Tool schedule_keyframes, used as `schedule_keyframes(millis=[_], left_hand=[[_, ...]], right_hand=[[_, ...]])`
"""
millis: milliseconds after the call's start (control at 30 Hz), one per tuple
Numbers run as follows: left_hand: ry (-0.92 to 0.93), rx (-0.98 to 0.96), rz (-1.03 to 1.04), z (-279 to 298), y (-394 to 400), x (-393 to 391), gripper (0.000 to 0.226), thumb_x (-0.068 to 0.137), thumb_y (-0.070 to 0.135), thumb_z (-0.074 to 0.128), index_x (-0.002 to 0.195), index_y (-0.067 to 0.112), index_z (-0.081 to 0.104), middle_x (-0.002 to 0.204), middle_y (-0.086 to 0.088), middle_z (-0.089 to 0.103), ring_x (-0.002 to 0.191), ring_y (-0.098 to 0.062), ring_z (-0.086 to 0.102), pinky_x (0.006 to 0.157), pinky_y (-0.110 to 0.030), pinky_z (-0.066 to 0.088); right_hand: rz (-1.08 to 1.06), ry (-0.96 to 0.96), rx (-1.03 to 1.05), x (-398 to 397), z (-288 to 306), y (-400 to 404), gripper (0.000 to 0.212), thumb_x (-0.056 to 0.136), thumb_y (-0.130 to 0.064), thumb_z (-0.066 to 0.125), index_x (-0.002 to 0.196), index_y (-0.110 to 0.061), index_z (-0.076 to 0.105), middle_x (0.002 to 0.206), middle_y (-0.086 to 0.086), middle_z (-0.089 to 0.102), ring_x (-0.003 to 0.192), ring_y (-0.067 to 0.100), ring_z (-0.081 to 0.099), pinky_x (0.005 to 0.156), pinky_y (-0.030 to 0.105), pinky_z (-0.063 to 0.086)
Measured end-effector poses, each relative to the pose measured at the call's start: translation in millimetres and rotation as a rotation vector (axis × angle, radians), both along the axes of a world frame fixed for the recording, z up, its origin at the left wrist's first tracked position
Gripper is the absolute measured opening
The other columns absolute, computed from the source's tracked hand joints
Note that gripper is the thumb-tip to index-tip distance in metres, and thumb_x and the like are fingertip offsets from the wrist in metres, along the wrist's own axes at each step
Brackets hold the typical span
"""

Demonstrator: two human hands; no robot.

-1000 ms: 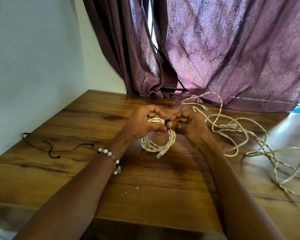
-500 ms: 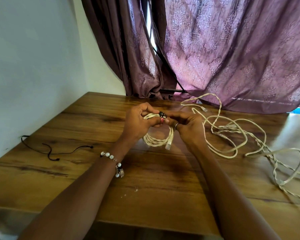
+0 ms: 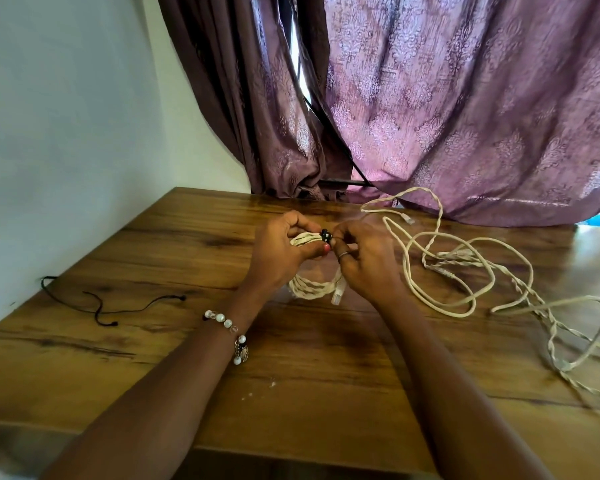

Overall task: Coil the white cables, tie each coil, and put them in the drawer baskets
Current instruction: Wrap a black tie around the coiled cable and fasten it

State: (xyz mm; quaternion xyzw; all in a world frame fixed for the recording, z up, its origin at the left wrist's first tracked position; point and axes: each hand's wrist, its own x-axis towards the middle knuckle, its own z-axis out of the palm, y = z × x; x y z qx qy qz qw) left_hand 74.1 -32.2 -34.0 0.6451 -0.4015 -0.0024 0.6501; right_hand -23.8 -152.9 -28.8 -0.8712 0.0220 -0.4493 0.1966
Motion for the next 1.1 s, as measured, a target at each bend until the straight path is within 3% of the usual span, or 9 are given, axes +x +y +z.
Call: schedule_keyframes(millis=[100, 167, 267, 467, 567, 633, 733, 833, 1100], left_hand=[[-0.015, 0.027, -0.006, 1.7, 1.5, -1.5, 0.034, 0.063, 0.006, 0.085, 0.092, 0.005, 0.066, 0.087, -0.008, 0.072, 0.076, -0.016, 0.071, 0.067, -0.033, 0.06], [-0.008, 0.03, -0.015, 3.3, 2.4, -1.4, 0.035, 0.063, 0.006, 0.085, 0.092, 0.005, 0.066, 0.087, -0.008, 0.073, 0.075, -0.014, 0.071, 0.067, -0.03, 0.059], [0.007, 0.042, -0.035, 4.6, 3.4, -1.5, 0.036, 0.062, 0.004, 0.086, 0.093, 0.006, 0.066, 0.088, -0.007, 0.073, 0.076, -0.014, 0.07, 0.069, -0.031, 0.059], [0.049, 0.058, -0.106, 6.3, 4.4, 1.6, 0.037, 0.067, 0.002, 0.081, 0.1, 0.001, 0.066, 0.093, -0.011, 0.073, 0.085, -0.021, 0.071, 0.078, -0.035, 0.058], [0.103, 0.022, -0.183, 10.2, 4.2, -1.1, 0.019, 0.082, 0.001, 0.069, 0.101, 0.0, 0.065, 0.09, -0.011, 0.072, 0.08, -0.02, 0.071, 0.074, -0.029, 0.058], [0.124, -0.006, -0.182, 11.0, 2.0, -2.8, 0.013, 0.088, -0.002, 0.06, 0.101, -0.004, 0.064, 0.086, -0.011, 0.07, 0.074, -0.016, 0.071, 0.067, -0.023, 0.058], [0.062, 0.001, -0.089, 8.0, -0.7, -0.3, 0.008, 0.088, 0.001, 0.061, 0.096, -0.002, 0.064, 0.082, -0.013, 0.07, 0.07, -0.017, 0.07, 0.064, -0.026, 0.058], [-0.019, 0.034, 0.013, 5.8, -0.3, 2.7, 0.004, 0.087, 0.007, 0.065, 0.085, 0.01, 0.064, 0.08, -0.015, 0.071, 0.072, -0.026, 0.07, 0.066, -0.04, 0.058], [-0.081, 0.105, 0.036, 5.1, -0.7, 0.5, 0.016, 0.093, 0.012, 0.057, 0.092, -0.003, 0.061, 0.078, -0.018, 0.07, 0.066, -0.027, 0.071, 0.058, -0.052, 0.058]], right_hand=[[0.079, 0.019, 0.106, -3.9, 2.4, 1.6, 0.004, 0.082, 0.0, 0.062, 0.078, -0.001, 0.063, 0.08, 0.01, 0.065, 0.072, 0.017, 0.06, 0.062, 0.008, 0.043], [0.121, 0.048, 0.277, -5.1, 4.8, 2.0, 0.007, 0.082, 0.002, 0.066, 0.079, -0.003, 0.064, 0.083, 0.007, 0.065, 0.074, 0.011, 0.061, 0.064, 0.004, 0.044], [0.147, 0.063, 0.431, -5.1, 6.7, 0.2, 0.01, 0.079, 0.004, 0.07, 0.079, -0.005, 0.065, 0.08, 0.003, 0.065, 0.075, 0.015, 0.064, 0.067, 0.018, 0.053], [0.167, 0.009, 0.514, -5.6, 6.7, 3.3, 0.02, 0.077, 0.008, 0.071, 0.08, -0.01, 0.061, 0.077, -0.002, 0.064, 0.069, 0.001, 0.063, 0.063, 0.017, 0.055], [0.224, -0.019, 0.705, -4.8, 8.0, -2.0, 0.032, 0.076, 0.012, 0.069, 0.087, -0.014, 0.054, 0.083, 0.011, 0.065, 0.078, 0.017, 0.067, 0.069, 0.036, 0.059], [0.257, -0.016, 0.756, -4.8, 8.2, -5.6, 0.034, 0.074, 0.013, 0.07, 0.089, -0.014, 0.055, 0.087, 0.015, 0.066, 0.081, 0.021, 0.067, 0.073, 0.037, 0.059], [0.272, 0.083, 0.683, -4.7, 7.1, -3.9, 0.04, 0.069, 0.008, 0.076, 0.097, -0.014, 0.058, 0.095, 0.005, 0.065, 0.085, 0.005, 0.065, 0.074, 0.023, 0.056], [0.201, 0.175, 0.503, -0.8, 3.8, -0.3, 0.054, 0.063, -0.002, 0.083, 0.109, -0.017, 0.059, 0.1, -0.015, 0.06, 0.097, 0.003, 0.061, 0.08, 0.022, 0.054], [0.157, 0.129, 0.4, 1.3, 3.5, 1.9, 0.048, 0.069, 0.001, 0.079, 0.112, -0.011, 0.063, 0.096, -0.012, 0.061, 0.09, 0.0, 0.061, 0.079, 0.013, 0.053]])
